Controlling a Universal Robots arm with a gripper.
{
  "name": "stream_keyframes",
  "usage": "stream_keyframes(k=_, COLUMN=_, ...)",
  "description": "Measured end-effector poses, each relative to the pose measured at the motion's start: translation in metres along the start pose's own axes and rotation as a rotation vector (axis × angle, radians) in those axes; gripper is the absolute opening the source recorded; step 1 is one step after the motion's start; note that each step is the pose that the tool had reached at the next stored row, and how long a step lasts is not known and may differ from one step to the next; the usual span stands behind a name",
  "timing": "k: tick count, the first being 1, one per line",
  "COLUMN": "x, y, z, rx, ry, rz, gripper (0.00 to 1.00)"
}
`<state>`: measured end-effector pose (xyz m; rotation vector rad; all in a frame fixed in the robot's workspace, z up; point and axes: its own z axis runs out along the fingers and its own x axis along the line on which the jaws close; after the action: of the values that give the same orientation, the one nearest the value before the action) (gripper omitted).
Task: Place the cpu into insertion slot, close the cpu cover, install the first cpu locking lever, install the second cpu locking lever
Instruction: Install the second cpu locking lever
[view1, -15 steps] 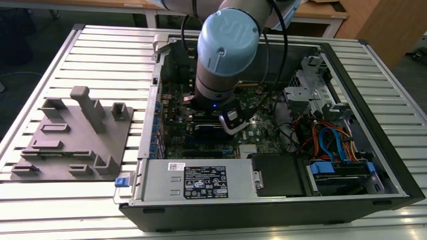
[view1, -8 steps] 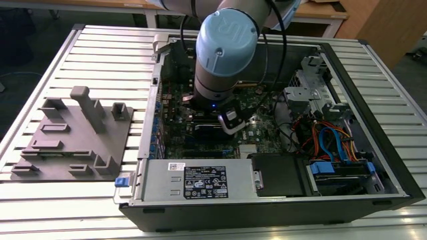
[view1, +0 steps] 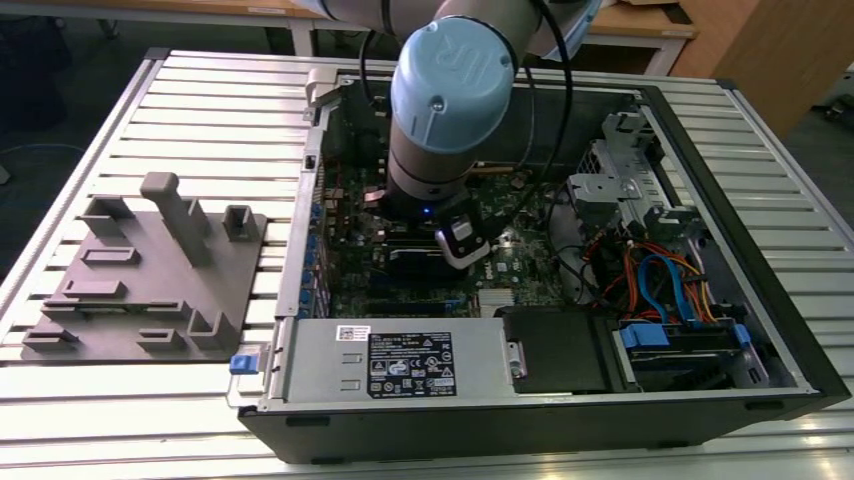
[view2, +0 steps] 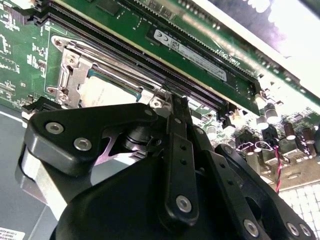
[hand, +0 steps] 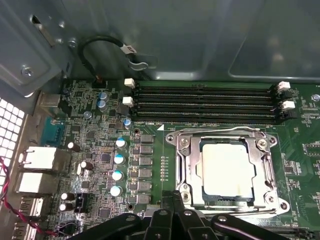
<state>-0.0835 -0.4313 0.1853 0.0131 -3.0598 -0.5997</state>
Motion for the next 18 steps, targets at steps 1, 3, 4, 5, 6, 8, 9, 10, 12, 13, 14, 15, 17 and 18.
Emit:
stream_keyframes(k=1, x=0.0, y=0.0004, z=-0.0008, rx=-0.0006, ry=-0.0001, rz=0.0, gripper=0.1)
stream_keyframes(k=3, x=0.0001, y=0.0015, z=-0.0034, rx=-0.0017, ry=-0.0002, rz=0.0, gripper=0.1)
stream_keyframes(k=4, x=0.0001, y=0.002, z=-0.0049, rx=-0.002, ry=0.0, rz=0.0, gripper=0.1)
stream_keyframes(k=5, x=0.0002, y=0.0025, z=-0.0061, rx=-0.0027, ry=-0.0001, rz=0.0, gripper=0.1)
stream_keyframes(k=6, x=0.0002, y=0.0031, z=-0.0075, rx=-0.0029, ry=0.0, rz=0.0, gripper=0.1)
stream_keyframes(k=8, x=0.0003, y=0.0044, z=-0.0108, rx=-0.0032, ry=0.0, rz=0.0, gripper=0.1)
stream_keyframes(k=9, x=0.0003, y=0.0051, z=-0.0126, rx=-0.0033, ry=0.0, rz=0.0, gripper=0.1)
stream_keyframes(k=10, x=0.0003, y=0.0058, z=-0.0143, rx=-0.0034, ry=0.0, rz=0.0, gripper=0.1)
stream_keyframes(k=12, x=0.0004, y=0.0074, z=-0.0182, rx=-0.0033, ry=0.0, rz=0.0, gripper=0.1)
stream_keyframes(k=13, x=0.0005, y=0.0082, z=-0.0201, rx=-0.0033, ry=0.0, rz=0.0, gripper=0.1)
stream_keyframes(k=14, x=0.0005, y=0.0089, z=-0.0217, rx=-0.0034, ry=0.0, rz=0.0, gripper=0.1)
stream_keyframes(k=15, x=0.0005, y=0.0093, z=-0.0229, rx=-0.0034, ry=0.0, rz=0.0, gripper=0.1)
stream_keyframes(k=17, x=0.0005, y=0.0095, z=-0.0231, rx=-0.0036, ry=-0.0001, rz=0.0, gripper=0.1)
stream_keyframes(k=18, x=0.0005, y=0.0095, z=-0.0231, rx=-0.0037, ry=-0.0002, rz=0.0, gripper=0.1)
